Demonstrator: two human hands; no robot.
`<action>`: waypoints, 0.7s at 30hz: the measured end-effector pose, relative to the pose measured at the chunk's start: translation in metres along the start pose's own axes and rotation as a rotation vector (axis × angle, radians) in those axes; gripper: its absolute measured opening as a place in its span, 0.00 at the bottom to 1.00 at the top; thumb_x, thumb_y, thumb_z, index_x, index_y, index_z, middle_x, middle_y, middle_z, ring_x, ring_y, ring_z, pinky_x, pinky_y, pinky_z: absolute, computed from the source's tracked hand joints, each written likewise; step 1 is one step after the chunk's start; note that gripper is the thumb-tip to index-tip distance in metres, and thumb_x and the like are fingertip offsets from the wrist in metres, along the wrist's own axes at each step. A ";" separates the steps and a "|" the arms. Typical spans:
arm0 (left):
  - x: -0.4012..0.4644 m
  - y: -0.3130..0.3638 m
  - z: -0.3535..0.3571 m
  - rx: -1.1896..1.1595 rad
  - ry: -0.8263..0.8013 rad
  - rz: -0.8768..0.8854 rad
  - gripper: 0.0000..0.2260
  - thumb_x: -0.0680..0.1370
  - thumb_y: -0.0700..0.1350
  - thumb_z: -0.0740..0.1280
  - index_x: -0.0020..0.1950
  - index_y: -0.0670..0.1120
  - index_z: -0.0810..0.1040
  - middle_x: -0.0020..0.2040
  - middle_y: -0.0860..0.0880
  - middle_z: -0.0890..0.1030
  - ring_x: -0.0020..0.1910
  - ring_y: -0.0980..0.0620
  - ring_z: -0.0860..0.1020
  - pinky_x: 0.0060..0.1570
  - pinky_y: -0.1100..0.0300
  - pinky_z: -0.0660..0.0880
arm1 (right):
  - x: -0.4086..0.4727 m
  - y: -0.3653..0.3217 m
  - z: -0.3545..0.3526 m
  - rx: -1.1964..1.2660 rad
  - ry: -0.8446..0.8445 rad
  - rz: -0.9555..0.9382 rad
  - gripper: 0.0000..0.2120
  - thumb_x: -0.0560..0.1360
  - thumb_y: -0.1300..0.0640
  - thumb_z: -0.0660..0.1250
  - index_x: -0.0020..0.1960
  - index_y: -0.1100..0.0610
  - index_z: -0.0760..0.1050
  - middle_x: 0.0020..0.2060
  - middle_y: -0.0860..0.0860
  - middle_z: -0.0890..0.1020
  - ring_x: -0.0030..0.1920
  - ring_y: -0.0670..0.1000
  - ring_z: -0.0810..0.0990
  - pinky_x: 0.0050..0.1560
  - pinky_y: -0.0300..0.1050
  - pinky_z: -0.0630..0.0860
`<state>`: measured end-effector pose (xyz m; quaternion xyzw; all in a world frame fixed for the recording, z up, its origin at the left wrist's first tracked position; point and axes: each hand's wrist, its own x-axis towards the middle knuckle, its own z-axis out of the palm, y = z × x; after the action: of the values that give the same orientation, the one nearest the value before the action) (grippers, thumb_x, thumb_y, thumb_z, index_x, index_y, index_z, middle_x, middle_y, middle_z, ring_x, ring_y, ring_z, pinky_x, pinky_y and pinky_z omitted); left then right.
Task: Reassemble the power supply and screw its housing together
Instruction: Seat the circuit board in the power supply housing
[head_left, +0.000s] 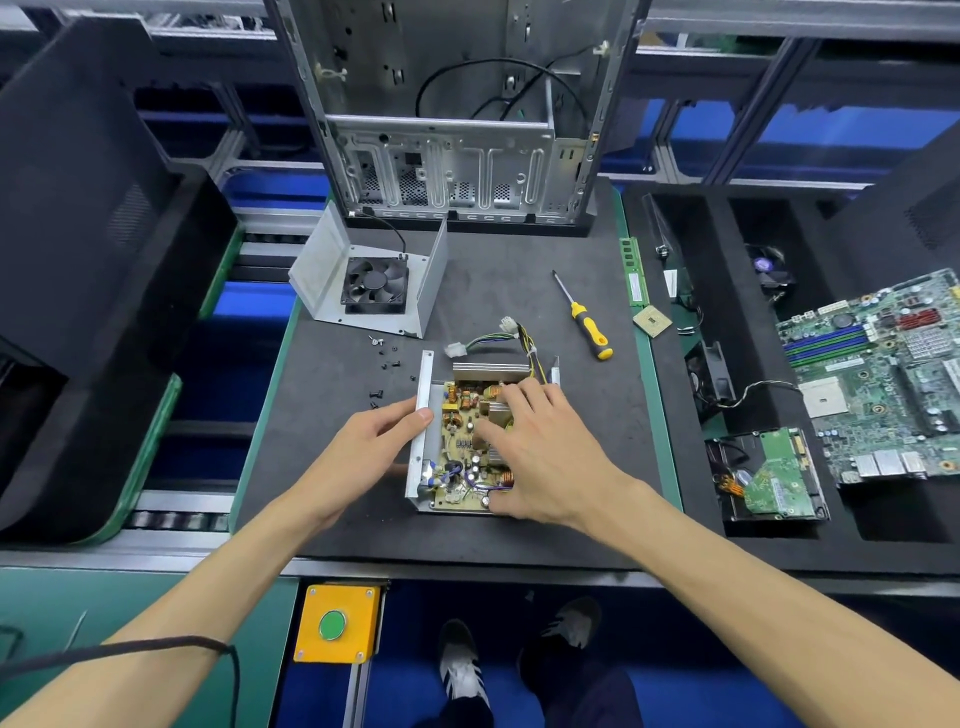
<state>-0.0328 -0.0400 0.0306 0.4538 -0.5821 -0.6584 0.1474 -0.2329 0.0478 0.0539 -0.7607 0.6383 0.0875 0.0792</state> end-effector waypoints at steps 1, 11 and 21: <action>0.000 0.000 0.000 -0.001 0.002 -0.002 0.15 0.83 0.52 0.63 0.69 0.54 0.78 0.58 0.55 0.85 0.57 0.55 0.84 0.49 0.60 0.82 | 0.000 0.002 -0.001 -0.003 -0.008 -0.013 0.30 0.70 0.35 0.68 0.65 0.52 0.75 0.63 0.59 0.72 0.63 0.60 0.68 0.66 0.54 0.64; -0.003 0.004 -0.001 0.001 -0.019 -0.013 0.15 0.84 0.52 0.63 0.70 0.53 0.77 0.58 0.54 0.85 0.56 0.53 0.84 0.46 0.63 0.81 | 0.012 0.016 -0.020 0.084 -0.071 -0.062 0.24 0.78 0.53 0.67 0.73 0.50 0.70 0.62 0.53 0.73 0.62 0.56 0.74 0.62 0.49 0.69; -0.001 0.003 0.000 0.002 0.004 -0.004 0.15 0.84 0.51 0.63 0.69 0.52 0.79 0.58 0.56 0.85 0.57 0.56 0.83 0.45 0.63 0.81 | 0.005 0.022 -0.011 0.172 0.021 -0.113 0.15 0.81 0.50 0.65 0.66 0.49 0.81 0.66 0.53 0.74 0.65 0.55 0.72 0.65 0.49 0.66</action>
<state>-0.0328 -0.0401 0.0335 0.4564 -0.5815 -0.6573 0.1469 -0.2538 0.0370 0.0631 -0.7868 0.6002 0.0201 0.1424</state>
